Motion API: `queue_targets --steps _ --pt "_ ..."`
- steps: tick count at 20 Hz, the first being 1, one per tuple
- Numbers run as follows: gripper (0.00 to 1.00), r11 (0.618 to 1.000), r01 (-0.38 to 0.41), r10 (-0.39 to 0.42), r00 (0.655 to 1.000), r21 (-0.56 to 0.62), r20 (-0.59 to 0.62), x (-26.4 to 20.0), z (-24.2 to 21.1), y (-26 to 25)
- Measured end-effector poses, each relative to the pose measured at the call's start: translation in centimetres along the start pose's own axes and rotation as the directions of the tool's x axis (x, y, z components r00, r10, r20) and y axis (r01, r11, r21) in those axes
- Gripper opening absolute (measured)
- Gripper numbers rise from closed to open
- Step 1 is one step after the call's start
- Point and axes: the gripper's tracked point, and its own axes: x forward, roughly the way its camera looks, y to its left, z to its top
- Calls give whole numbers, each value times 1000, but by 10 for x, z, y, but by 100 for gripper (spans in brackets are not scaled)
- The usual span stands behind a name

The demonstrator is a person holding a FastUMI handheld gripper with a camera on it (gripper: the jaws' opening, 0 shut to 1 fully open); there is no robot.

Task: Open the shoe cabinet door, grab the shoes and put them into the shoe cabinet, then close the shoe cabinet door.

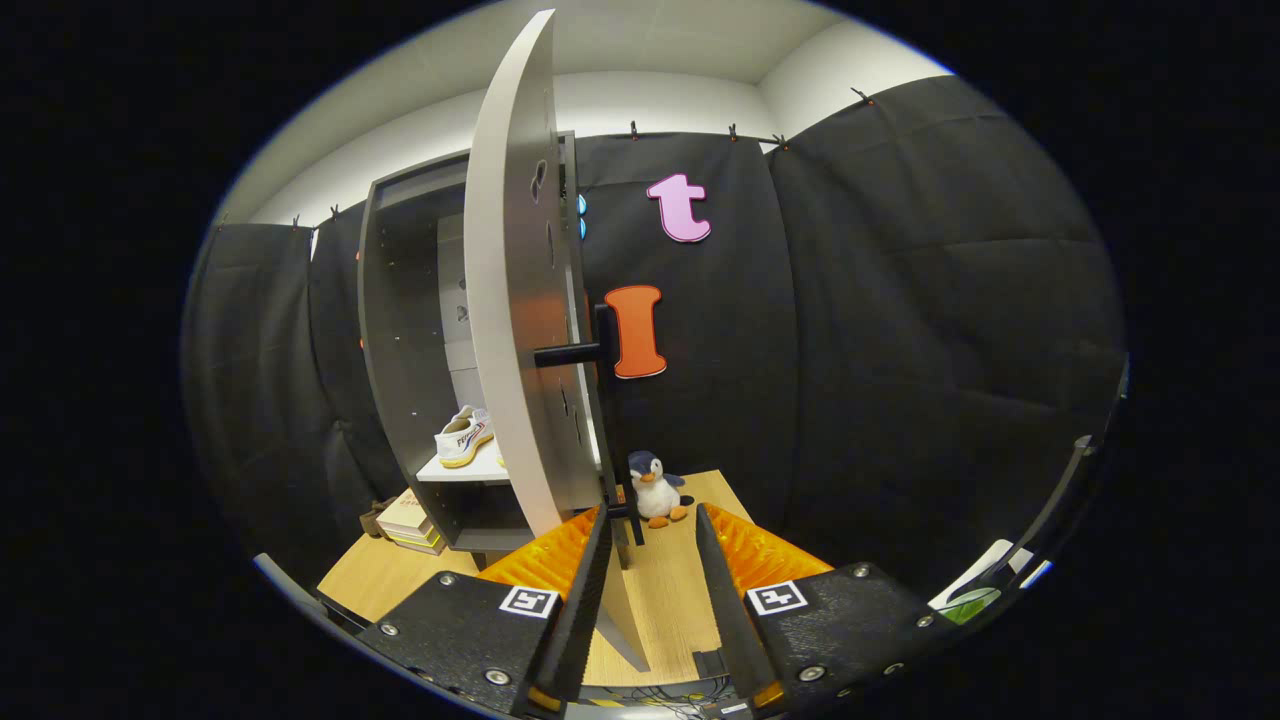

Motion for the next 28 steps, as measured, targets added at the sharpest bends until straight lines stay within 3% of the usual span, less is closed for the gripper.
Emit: queue_targets --steps 6,11,17,28 --pt "52 998 -60 60 998 3 15 -1 -2 20" --pt "52 988 -154 154 988 -10 12 -1 -5 55" --pt "52 958 -286 287 958 -32 6 2 -10 99" --pt "59 906 -423 423 906 -26 -27 18 -20 135"
